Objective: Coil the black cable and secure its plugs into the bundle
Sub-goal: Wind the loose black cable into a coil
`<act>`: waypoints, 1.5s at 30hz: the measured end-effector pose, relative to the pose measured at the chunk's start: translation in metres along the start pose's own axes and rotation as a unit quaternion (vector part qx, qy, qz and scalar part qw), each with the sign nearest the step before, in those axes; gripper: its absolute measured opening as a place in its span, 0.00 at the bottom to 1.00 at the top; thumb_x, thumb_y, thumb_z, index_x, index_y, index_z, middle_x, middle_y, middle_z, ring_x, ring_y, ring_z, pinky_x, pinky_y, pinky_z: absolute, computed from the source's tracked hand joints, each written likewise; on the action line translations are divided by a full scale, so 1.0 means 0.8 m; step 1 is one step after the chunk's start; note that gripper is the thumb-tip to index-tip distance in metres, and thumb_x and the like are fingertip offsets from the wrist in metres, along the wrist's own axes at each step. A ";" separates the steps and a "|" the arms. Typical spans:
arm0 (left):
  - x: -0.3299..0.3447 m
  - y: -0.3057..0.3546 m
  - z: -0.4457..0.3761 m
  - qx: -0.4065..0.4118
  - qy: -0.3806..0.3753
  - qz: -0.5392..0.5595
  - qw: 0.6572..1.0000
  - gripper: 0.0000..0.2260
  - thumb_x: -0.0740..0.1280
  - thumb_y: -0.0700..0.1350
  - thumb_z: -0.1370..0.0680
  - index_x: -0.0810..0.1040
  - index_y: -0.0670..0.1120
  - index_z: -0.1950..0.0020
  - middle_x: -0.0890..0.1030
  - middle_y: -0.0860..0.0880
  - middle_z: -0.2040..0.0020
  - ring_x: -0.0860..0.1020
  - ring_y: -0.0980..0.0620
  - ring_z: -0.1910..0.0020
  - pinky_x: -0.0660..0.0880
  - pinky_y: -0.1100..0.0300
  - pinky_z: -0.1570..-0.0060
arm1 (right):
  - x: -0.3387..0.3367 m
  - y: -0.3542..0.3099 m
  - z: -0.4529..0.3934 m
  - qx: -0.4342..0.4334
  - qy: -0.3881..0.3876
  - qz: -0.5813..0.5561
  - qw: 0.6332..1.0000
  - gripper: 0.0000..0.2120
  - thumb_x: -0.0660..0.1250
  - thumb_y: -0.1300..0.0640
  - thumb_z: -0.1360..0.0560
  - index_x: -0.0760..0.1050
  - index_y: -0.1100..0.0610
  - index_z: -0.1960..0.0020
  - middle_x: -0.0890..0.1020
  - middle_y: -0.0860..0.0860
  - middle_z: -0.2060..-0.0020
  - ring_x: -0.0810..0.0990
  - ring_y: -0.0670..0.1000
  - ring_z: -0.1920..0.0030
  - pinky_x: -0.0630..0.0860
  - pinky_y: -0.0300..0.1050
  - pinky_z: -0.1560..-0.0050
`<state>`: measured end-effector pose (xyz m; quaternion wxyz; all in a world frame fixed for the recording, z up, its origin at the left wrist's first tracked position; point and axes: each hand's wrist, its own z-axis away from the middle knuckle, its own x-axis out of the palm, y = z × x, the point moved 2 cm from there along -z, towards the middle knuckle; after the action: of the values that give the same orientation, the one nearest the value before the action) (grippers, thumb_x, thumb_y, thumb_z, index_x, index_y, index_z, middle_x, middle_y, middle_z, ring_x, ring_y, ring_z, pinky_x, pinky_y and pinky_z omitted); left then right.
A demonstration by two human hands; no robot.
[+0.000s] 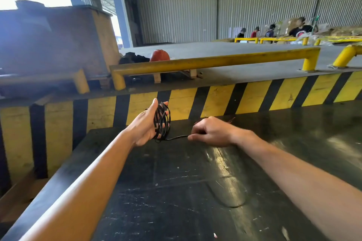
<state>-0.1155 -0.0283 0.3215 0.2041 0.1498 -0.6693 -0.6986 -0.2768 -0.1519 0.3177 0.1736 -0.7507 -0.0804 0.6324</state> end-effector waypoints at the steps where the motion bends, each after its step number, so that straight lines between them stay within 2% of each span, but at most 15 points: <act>1: 0.000 -0.001 0.000 0.002 0.006 -0.021 1.000 0.25 0.48 0.61 0.19 0.66 0.52 0.27 0.76 0.48 0.36 0.73 0.44 0.37 0.72 0.49 0.46 | -0.008 0.001 -0.001 -0.002 -0.011 0.006 1.000 0.14 0.63 0.46 0.23 0.80 0.55 0.52 0.79 0.47 0.60 0.76 0.45 0.60 0.71 0.38 0.60; 4: -0.001 -0.003 -0.005 -0.004 0.014 -0.100 0.995 0.28 0.48 0.63 0.20 0.63 0.51 0.25 0.69 0.44 0.27 0.70 0.42 0.31 0.64 0.44 0.31 | -0.011 -0.015 -0.003 -0.036 -0.056 0.030 0.997 0.12 0.64 0.49 0.24 0.80 0.56 0.51 0.78 0.44 0.62 0.75 0.42 0.62 0.70 0.36 0.61; 8: 0.009 -0.020 0.002 -0.079 -0.040 -0.170 0.981 0.27 0.50 0.66 0.22 0.74 0.48 0.38 0.75 0.40 0.42 0.75 0.45 0.48 0.69 0.50 0.42 | -0.046 -0.031 -0.014 -0.064 -0.016 0.016 0.998 0.09 0.67 0.49 0.25 0.82 0.53 0.52 0.82 0.43 0.61 0.78 0.38 0.60 0.74 0.36 0.58; 11: 0.025 -0.033 0.014 -0.153 -0.139 -0.102 0.973 0.26 0.49 0.63 0.21 0.74 0.49 0.35 0.78 0.43 0.40 0.78 0.42 0.48 0.75 0.47 0.45 | -0.067 -0.019 -0.024 -0.055 0.033 -0.011 0.998 0.09 0.70 0.48 0.28 0.82 0.53 0.56 0.79 0.39 0.64 0.78 0.38 0.61 0.71 0.36 0.59; 15: 0.037 -0.020 0.039 -0.160 -0.279 0.016 0.947 0.27 0.46 0.66 0.23 0.73 0.57 0.32 0.76 0.46 0.32 0.75 0.32 0.38 0.77 0.39 0.48 | -0.049 0.020 -0.028 -0.008 0.111 -0.142 0.984 0.19 0.67 0.37 0.32 0.80 0.54 0.62 0.78 0.48 0.68 0.76 0.48 0.67 0.71 0.45 0.63; 19: 0.035 0.009 0.041 -0.065 -0.283 0.184 0.939 0.28 0.49 0.64 0.23 0.71 0.54 0.29 0.75 0.43 0.31 0.78 0.33 0.41 0.74 0.34 0.44 | 0.033 0.040 -0.019 0.056 0.093 -0.188 0.976 0.19 0.58 0.42 0.23 0.76 0.52 0.64 0.77 0.58 0.69 0.74 0.57 0.68 0.70 0.52 0.65; 22: 0.039 0.028 0.026 -0.013 -0.183 0.234 0.955 0.26 0.50 0.63 0.22 0.74 0.53 0.32 0.77 0.42 0.34 0.79 0.34 0.42 0.72 0.32 0.45 | 0.094 0.014 -0.002 0.065 0.045 -0.141 0.987 0.18 0.56 0.49 0.20 0.76 0.59 0.58 0.78 0.52 0.68 0.77 0.56 0.62 0.69 0.42 0.60; 25: 0.036 0.024 0.004 0.023 -0.038 0.181 0.983 0.25 0.48 0.63 0.20 0.73 0.54 0.32 0.76 0.44 0.34 0.79 0.38 0.43 0.73 0.38 0.43 | 0.109 -0.026 0.006 0.025 -0.040 -0.065 0.997 0.18 0.54 0.47 0.19 0.73 0.61 0.53 0.79 0.56 0.61 0.75 0.58 0.60 0.67 0.46 0.58; 28: 0.022 0.005 -0.008 0.016 0.017 0.017 1.000 0.27 0.48 0.62 0.20 0.67 0.50 0.27 0.75 0.42 0.34 0.77 0.42 0.42 0.72 0.45 0.40 | 0.080 -0.036 0.004 0.004 -0.024 0.031 0.999 0.17 0.53 0.45 0.20 0.71 0.58 0.51 0.81 0.63 0.54 0.79 0.65 0.54 0.73 0.51 0.58; 31: 0.009 -0.017 -0.006 -0.036 -0.026 -0.115 0.992 0.27 0.47 0.62 0.20 0.63 0.51 0.25 0.74 0.45 0.36 0.76 0.45 0.43 0.70 0.48 0.38 | 0.031 -0.024 0.003 0.011 -0.011 0.095 0.995 0.17 0.54 0.46 0.20 0.73 0.57 0.48 0.82 0.62 0.51 0.80 0.62 0.51 0.71 0.48 0.57; 35: 0.017 -0.034 0.011 -0.135 -0.133 -0.172 0.967 0.25 0.50 0.62 0.21 0.72 0.50 0.32 0.74 0.46 0.38 0.74 0.45 0.44 0.74 0.50 0.39 | -0.026 0.000 0.001 -0.011 0.000 0.104 0.995 0.13 0.59 0.48 0.21 0.78 0.55 0.51 0.82 0.51 0.60 0.77 0.49 0.62 0.74 0.47 0.56; 38: 0.035 -0.032 0.031 -0.197 -0.223 -0.136 0.945 0.25 0.49 0.62 0.21 0.74 0.51 0.34 0.76 0.42 0.36 0.79 0.42 0.48 0.80 0.48 0.49 | -0.053 0.023 -0.007 -0.024 0.058 0.035 0.997 0.13 0.63 0.49 0.23 0.80 0.57 0.52 0.81 0.48 0.62 0.76 0.41 0.64 0.74 0.44 0.59; 40: 0.044 -0.025 0.038 -0.192 -0.283 -0.081 0.936 0.26 0.47 0.63 0.21 0.73 0.53 0.32 0.78 0.39 0.36 0.81 0.37 0.47 0.78 0.42 0.48 | -0.054 0.032 -0.009 -0.021 0.096 -0.036 0.994 0.13 0.63 0.49 0.23 0.80 0.58 0.54 0.80 0.45 0.65 0.76 0.39 0.66 0.71 0.40 0.61; 43: 0.051 -0.014 0.042 -0.155 -0.321 -0.007 0.934 0.33 0.49 0.64 0.23 0.69 0.44 0.28 0.84 0.35 0.51 0.83 0.39 0.55 0.77 0.40 0.47 | -0.017 0.036 -0.007 0.015 0.095 -0.230 0.968 0.15 0.60 0.50 0.22 0.78 0.60 0.52 0.80 0.50 0.63 0.78 0.41 0.63 0.74 0.44 0.57; 45: 0.056 -0.008 0.042 -0.115 -0.327 0.036 0.937 0.36 0.51 0.65 0.25 0.69 0.37 0.30 0.84 0.39 0.64 0.83 0.43 0.65 0.79 0.40 0.50 | 0.020 0.029 -0.003 0.041 0.076 -0.403 0.911 0.16 0.59 0.50 0.21 0.76 0.61 0.44 0.82 0.54 0.54 0.81 0.50 0.51 0.75 0.51 0.47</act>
<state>-0.1716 -0.0202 0.3198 0.0152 -0.1354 -0.6189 -0.7736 -0.2735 -0.1685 0.2947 0.4494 -0.6926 -0.3365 0.4528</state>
